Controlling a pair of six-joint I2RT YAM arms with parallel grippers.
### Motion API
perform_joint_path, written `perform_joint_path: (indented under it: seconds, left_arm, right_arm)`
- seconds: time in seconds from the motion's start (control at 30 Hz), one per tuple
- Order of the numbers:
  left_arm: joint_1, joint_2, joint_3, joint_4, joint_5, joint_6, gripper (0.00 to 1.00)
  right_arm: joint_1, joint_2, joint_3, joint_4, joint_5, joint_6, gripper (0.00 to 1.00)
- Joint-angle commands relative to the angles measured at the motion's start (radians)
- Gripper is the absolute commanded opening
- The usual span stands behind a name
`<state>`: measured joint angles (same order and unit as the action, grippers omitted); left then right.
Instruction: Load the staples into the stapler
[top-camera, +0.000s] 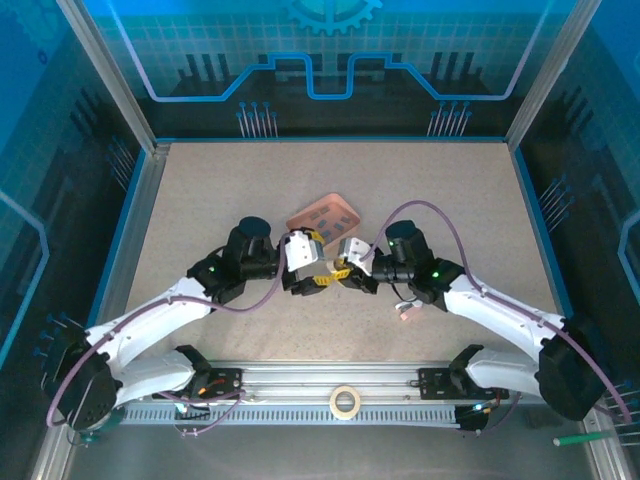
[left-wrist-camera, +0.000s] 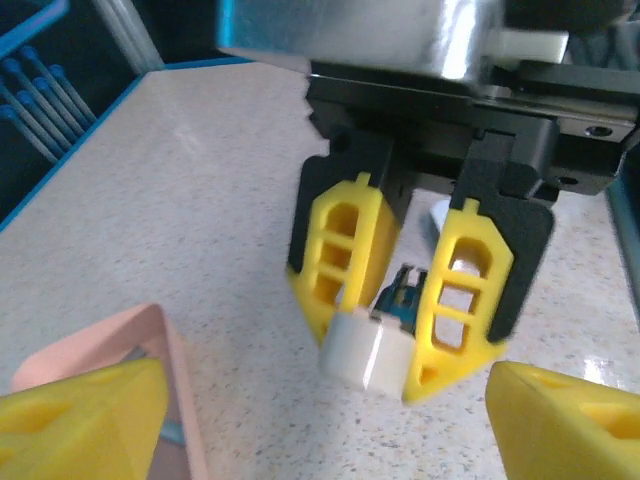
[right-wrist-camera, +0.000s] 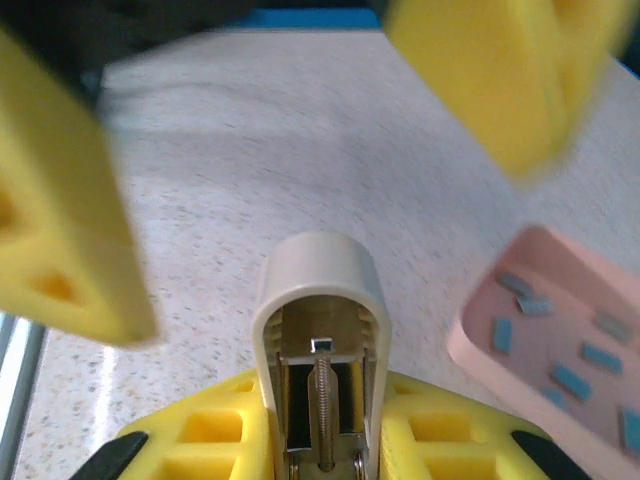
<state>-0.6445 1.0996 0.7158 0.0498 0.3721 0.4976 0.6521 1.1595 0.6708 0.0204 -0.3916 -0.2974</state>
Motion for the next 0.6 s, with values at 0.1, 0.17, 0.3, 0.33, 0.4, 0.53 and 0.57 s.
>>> perform_joint_path:
  seconds: [0.1, 0.17, 0.3, 0.33, 0.4, 0.53, 0.57]
  left_arm:
    - [-0.004, -0.046, -0.090, 0.202, -0.268, -0.276, 0.95]
    - [-0.004, -0.042, -0.114, 0.237, -0.312, -0.333, 0.96]
    - [-0.004, -0.033, -0.129, 0.251, -0.376, -0.388, 0.96]
    - [-0.003, -0.028, -0.131, 0.249, -0.391, -0.394, 0.96]
    - [-0.004, -0.022, -0.133, 0.250, -0.418, -0.399, 0.96]
    - [-0.003, -0.007, -0.129, 0.246, -0.435, -0.396, 0.96]
    - [-0.004, -0.003, -0.129, 0.247, -0.435, -0.395, 0.96]
  right_arm:
    - [-0.042, 0.033, 0.008, -0.017, 0.380, 0.488, 0.19]
    - [-0.050, 0.081, 0.030, -0.047, 0.494, 0.609, 0.19]
    - [-0.059, 0.183, 0.078, -0.097, 0.681, 0.742, 0.19]
    - [-0.060, 0.210, 0.089, -0.097, 0.718, 0.764, 0.19]
    - [-0.067, 0.259, 0.107, -0.088, 0.773, 0.806, 0.18]
    - [-0.092, 0.354, 0.139, -0.077, 0.815, 0.866, 0.18]
    - [-0.098, 0.375, 0.149, -0.078, 0.821, 0.874, 0.18]
